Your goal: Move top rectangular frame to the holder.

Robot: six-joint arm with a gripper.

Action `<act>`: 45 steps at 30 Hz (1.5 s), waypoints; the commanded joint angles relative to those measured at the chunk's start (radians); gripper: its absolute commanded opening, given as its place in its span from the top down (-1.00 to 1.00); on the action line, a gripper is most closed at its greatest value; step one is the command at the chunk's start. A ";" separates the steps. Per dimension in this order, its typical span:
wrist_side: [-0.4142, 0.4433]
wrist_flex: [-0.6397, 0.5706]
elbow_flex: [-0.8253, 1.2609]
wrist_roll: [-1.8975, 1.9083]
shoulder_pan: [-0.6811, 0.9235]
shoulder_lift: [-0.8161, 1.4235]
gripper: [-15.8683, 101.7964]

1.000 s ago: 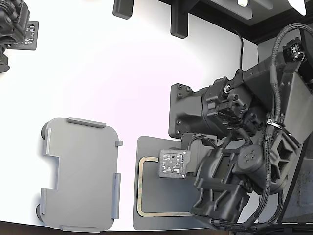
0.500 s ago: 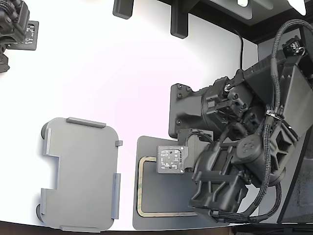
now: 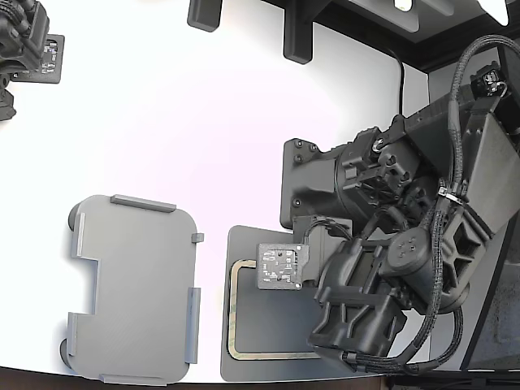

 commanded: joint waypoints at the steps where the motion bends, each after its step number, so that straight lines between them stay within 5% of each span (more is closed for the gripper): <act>1: 0.003 -0.005 -0.014 0.002 -0.018 0.014 -0.05; 21: 0.011 -0.043 0.014 0.009 -0.020 -0.005 0.12; 32: 0.012 -0.032 0.011 0.011 -0.020 -0.018 0.50; 38: 0.014 -0.023 0.000 0.018 -0.020 -0.028 0.89; 45: 0.020 0.091 -0.097 0.048 -0.020 -0.035 0.91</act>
